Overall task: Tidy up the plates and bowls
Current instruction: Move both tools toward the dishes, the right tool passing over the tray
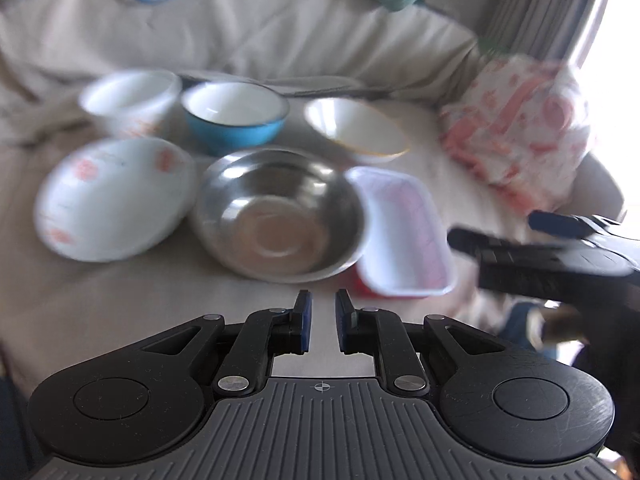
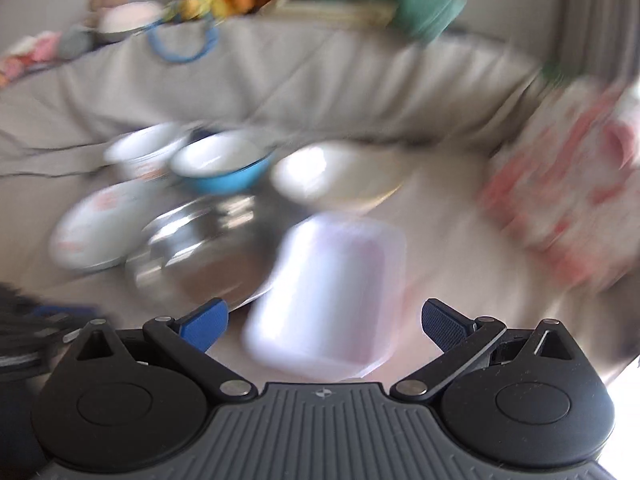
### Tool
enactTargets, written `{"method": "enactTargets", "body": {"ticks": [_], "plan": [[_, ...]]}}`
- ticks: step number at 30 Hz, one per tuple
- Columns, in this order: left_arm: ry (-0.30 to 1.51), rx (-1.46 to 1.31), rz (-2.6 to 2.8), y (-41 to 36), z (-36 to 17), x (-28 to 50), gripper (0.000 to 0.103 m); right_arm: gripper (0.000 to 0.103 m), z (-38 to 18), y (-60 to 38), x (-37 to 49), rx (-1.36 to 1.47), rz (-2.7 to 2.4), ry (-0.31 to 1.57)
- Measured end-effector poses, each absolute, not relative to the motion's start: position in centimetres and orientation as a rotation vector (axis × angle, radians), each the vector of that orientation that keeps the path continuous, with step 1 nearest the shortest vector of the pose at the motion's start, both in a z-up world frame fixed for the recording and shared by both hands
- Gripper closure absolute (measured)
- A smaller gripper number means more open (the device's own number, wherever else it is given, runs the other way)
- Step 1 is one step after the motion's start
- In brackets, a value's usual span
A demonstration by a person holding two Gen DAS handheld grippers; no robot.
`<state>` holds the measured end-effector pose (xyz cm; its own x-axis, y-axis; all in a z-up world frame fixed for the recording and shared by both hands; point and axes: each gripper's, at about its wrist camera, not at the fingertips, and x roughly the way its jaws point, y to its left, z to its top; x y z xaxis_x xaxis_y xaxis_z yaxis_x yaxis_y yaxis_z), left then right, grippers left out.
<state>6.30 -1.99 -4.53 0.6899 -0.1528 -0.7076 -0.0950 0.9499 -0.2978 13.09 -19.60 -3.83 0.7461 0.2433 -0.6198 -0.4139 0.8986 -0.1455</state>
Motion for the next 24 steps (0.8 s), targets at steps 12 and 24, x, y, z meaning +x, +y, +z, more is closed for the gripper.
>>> {"method": "enactTargets", "body": {"ticks": [12, 24], "plan": [[0.901, -0.531, -0.044, -3.5, -9.7, 13.8, 0.088, 0.000, -9.6, -23.9, 24.3, -0.101, 0.424, 0.931], [0.966, -0.367, -0.071, -8.2, -11.0, 18.7, 0.083, 0.028, -13.0, -24.4, 28.0, 0.171, 0.595, 1.067]]}}
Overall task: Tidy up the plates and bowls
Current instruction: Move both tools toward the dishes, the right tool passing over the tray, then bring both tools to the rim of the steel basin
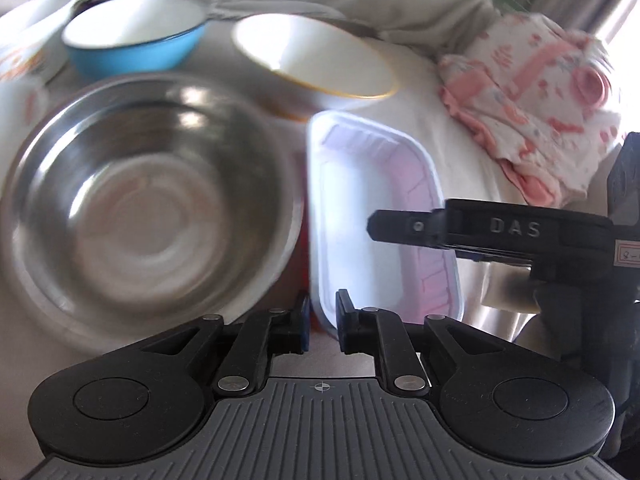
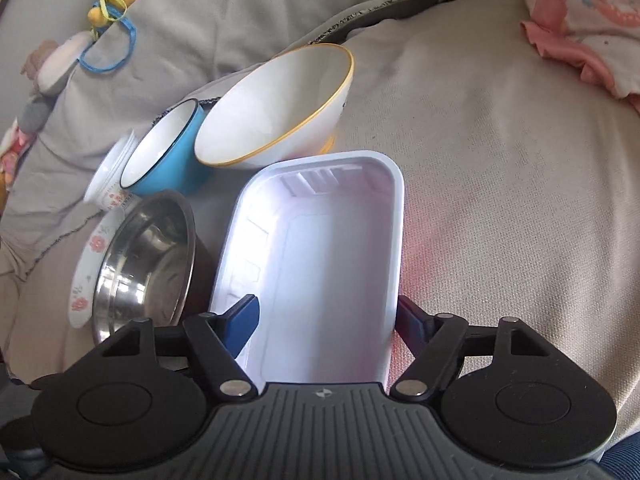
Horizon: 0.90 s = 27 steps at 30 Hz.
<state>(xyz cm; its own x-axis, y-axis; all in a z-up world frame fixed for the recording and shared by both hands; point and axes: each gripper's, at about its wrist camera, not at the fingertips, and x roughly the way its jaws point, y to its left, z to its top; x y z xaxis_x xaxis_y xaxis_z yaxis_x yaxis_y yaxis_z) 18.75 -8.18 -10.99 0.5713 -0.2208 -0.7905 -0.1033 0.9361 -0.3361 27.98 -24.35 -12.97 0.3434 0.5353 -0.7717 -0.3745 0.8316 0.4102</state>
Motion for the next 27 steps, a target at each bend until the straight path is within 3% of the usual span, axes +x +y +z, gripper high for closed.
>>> {"method": "enactTargets", "body": {"ticks": [12, 21, 27], "plan": [[0.990, -0.491, -0.276, -13.2, -12.6, 25.2, 0.082, 0.028, -11.5, -30.9, 32.0, 0.182, 0.355, 0.960], [1.070, -0.655, -0.559, -11.3, -9.2, 19.5, 0.082, 0.021, -8.8, -29.5, 28.6, -0.002, 0.240, 0.769], [0.971, -0.409, -0.440, -6.2, -3.4, 14.8, 0.082, 0.014, -6.3, -25.8, 24.5, -0.016, 0.416, 0.714]]}}
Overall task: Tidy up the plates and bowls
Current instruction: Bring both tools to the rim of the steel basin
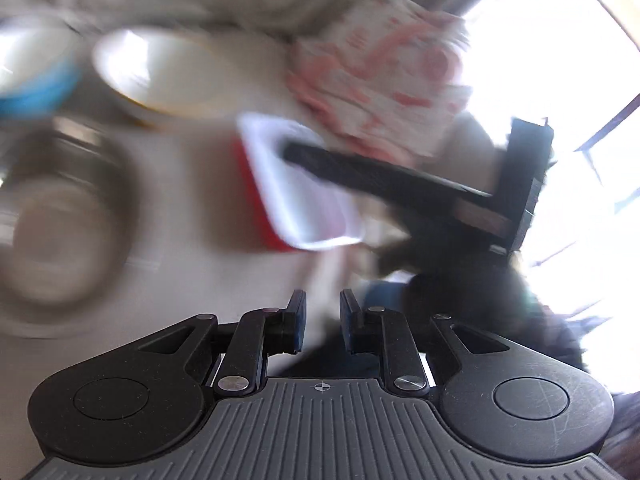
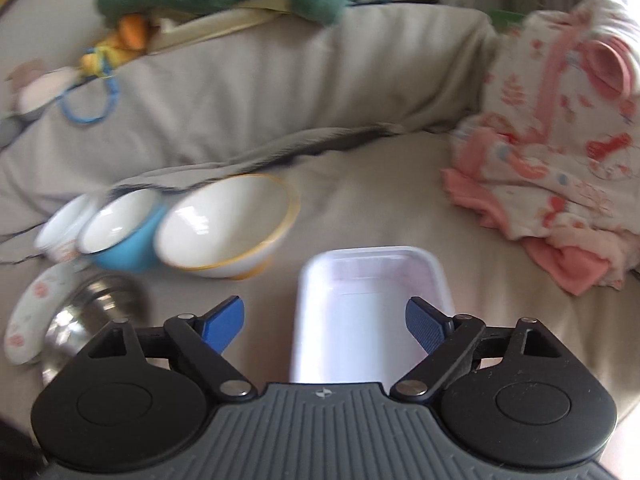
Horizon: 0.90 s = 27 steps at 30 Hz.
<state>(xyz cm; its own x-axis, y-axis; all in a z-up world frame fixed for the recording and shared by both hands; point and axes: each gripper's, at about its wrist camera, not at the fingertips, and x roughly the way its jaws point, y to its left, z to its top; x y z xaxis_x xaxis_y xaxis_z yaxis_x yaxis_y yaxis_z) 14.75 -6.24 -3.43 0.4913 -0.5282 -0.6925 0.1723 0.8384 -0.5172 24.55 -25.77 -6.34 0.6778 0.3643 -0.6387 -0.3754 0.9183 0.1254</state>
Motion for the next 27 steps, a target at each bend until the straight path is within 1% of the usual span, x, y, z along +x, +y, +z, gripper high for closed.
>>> {"method": "enactTargets", "body": {"ticks": [5, 11, 14, 16, 23, 25, 27], "plan": [[0.975, -0.366, -0.193, 1.7, -1.0, 12.8, 0.082, 0.010, -6.8, -22.2, 21.9, -0.033, 0.544, 0.748], [0.939, -0.440, -0.052, 8.1, -0.5, 12.8, 0.082, 0.010, -9.8, -18.4, 21.6, 0.001, 0.629, 0.888], [0.886, -0.464, -0.001, 8.8, -1.4, 13.3, 0.082, 0.009, -11.0, -17.1, 22.1, 0.053, 0.642, 0.934], [0.856, -0.450, 0.035, 8.7, -2.4, 13.7, 0.082, 0.005, -11.9, -16.5, 22.1, 0.084, 0.640, 0.965], [0.789, -0.429, 0.140, 8.8, -5.5, 15.7, 0.082, 0.002, -14.3, -15.1, 22.6, 0.097, 0.590, 1.053], [0.777, -0.432, 0.124, 8.7, -5.9, 15.9, 0.082, 0.000, -14.6, -15.2, 22.7, 0.100, 0.598, 1.051], [0.775, -0.431, 0.108, 8.4, -6.2, 16.4, 0.082, 0.000, -14.6, -15.0, 22.5, 0.077, 0.596, 1.051]]}}
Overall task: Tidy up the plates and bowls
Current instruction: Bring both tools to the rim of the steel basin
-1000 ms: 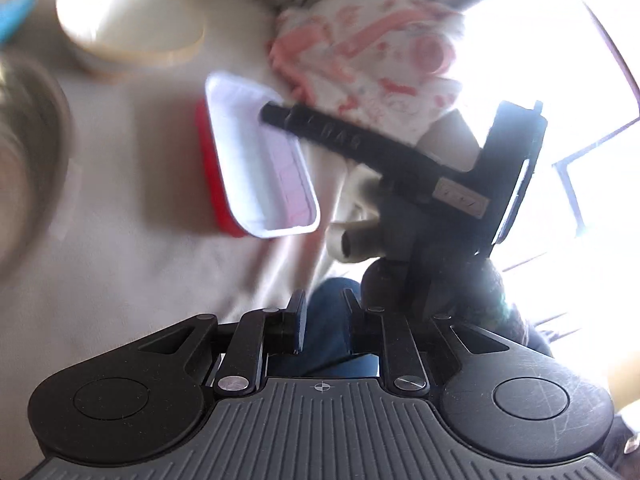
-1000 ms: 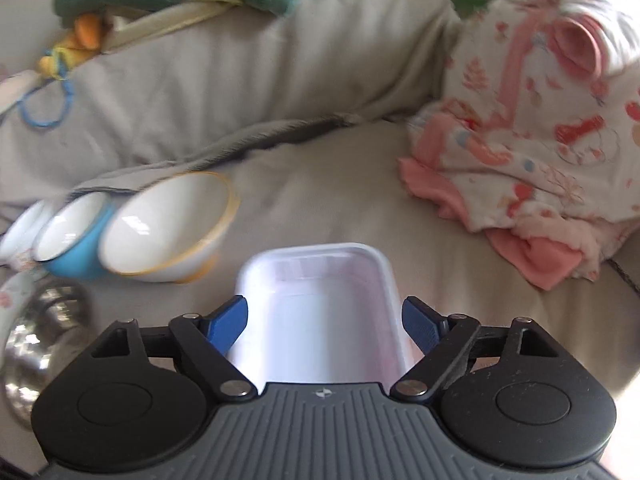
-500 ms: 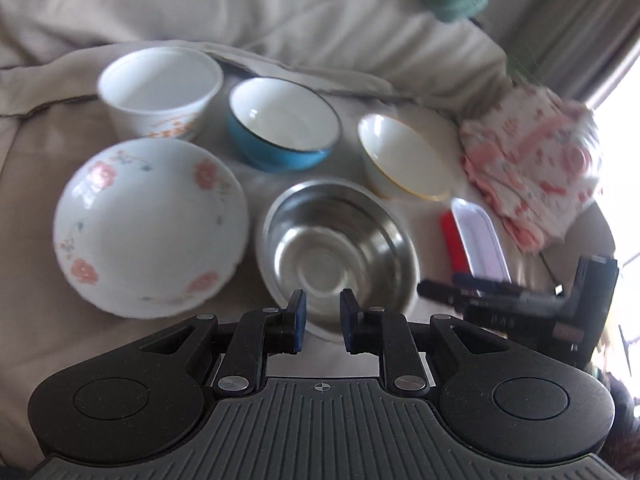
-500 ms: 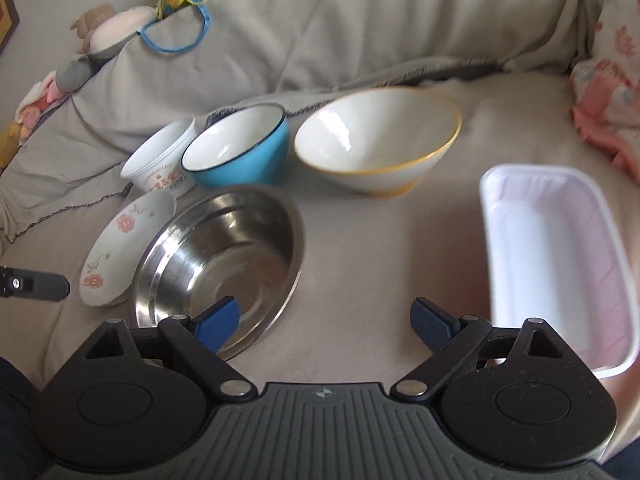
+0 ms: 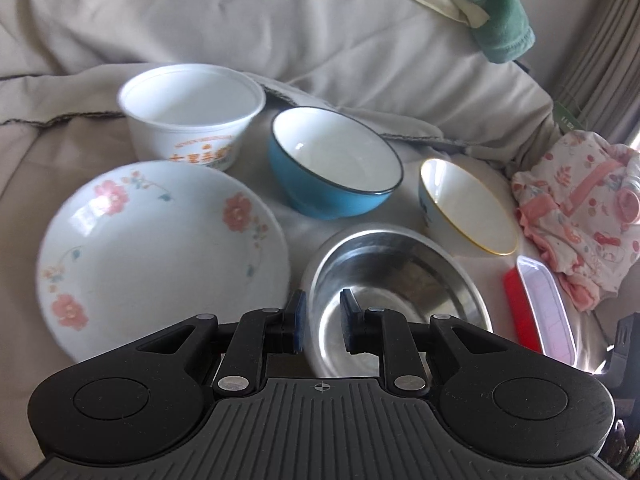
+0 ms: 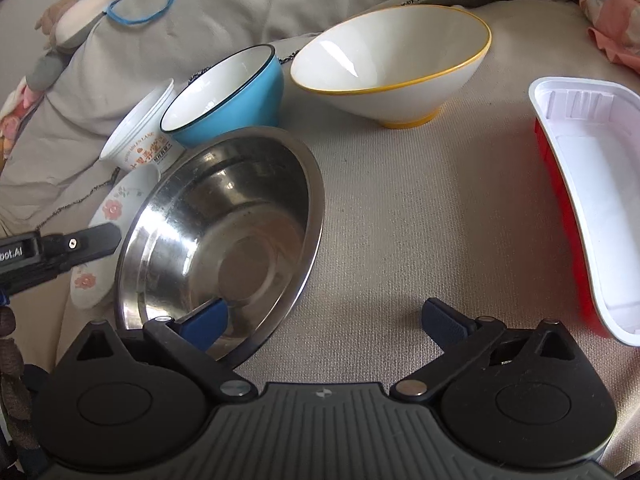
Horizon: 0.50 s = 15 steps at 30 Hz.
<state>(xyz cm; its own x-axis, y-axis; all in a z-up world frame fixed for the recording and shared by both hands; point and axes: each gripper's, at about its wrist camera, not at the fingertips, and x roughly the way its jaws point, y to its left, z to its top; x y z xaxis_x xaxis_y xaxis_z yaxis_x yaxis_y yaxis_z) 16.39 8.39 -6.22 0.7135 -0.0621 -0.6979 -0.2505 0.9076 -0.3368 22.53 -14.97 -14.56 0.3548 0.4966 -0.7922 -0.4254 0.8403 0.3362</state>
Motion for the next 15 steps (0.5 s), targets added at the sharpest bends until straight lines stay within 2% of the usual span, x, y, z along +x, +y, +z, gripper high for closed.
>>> {"method": "enactTargets", "body": {"ticks": [15], "plan": [[0.680, -0.386, 0.136, 7.4, -6.0, 15.5, 0.085, 0.001, -14.4, -14.1, 21.1, -0.053, 0.580, 0.982]]}}
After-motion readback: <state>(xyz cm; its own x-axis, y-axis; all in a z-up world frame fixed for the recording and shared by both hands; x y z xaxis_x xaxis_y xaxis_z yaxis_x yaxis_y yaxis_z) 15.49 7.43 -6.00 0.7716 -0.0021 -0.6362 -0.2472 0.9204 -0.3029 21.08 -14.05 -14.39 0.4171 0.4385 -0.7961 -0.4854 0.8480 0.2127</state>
